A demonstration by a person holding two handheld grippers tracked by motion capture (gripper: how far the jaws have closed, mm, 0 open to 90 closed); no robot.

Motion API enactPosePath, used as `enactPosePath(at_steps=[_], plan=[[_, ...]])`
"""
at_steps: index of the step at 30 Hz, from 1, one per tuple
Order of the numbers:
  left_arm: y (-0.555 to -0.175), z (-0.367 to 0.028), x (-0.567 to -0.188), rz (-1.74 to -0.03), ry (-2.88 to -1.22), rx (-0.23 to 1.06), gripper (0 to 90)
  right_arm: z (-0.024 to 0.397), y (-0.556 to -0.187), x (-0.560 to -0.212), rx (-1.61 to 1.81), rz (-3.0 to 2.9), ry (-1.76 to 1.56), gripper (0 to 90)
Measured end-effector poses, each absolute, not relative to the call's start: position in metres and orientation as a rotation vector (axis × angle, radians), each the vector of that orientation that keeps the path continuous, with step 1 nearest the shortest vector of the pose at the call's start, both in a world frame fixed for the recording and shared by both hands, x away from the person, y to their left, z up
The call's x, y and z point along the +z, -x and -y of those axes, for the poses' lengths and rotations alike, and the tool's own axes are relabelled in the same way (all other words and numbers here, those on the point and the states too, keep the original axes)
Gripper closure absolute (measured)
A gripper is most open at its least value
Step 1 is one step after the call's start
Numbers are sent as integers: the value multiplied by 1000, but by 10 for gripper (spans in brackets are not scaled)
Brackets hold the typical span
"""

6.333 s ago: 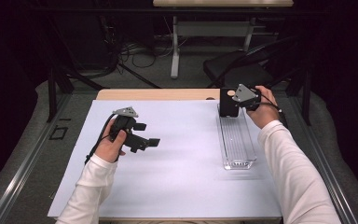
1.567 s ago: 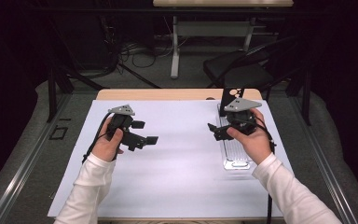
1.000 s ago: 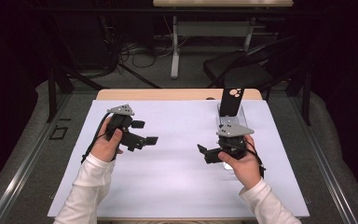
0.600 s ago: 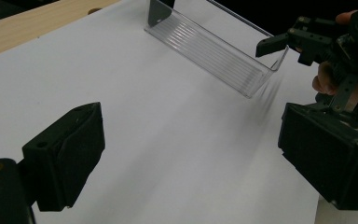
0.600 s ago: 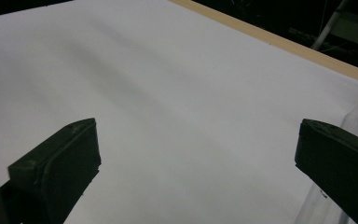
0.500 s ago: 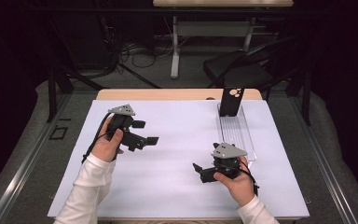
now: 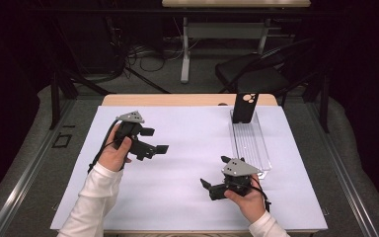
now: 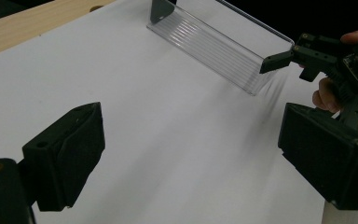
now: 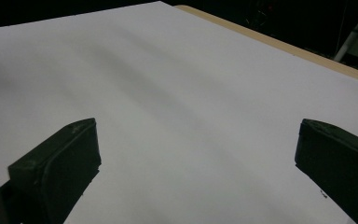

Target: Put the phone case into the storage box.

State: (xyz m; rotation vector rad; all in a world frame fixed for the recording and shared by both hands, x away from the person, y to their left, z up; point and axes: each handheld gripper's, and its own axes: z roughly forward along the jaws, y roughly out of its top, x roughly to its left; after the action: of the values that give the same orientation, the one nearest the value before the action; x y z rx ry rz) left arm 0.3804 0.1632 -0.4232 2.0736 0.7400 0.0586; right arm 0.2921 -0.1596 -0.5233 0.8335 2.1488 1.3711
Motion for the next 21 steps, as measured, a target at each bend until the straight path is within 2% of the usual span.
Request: enactPosePath(at_steps=[21], plan=[[-382, -162, -426, -741, -2073, 52, 79, 162, -297, -535, 1399, -2181, -870, 0]])
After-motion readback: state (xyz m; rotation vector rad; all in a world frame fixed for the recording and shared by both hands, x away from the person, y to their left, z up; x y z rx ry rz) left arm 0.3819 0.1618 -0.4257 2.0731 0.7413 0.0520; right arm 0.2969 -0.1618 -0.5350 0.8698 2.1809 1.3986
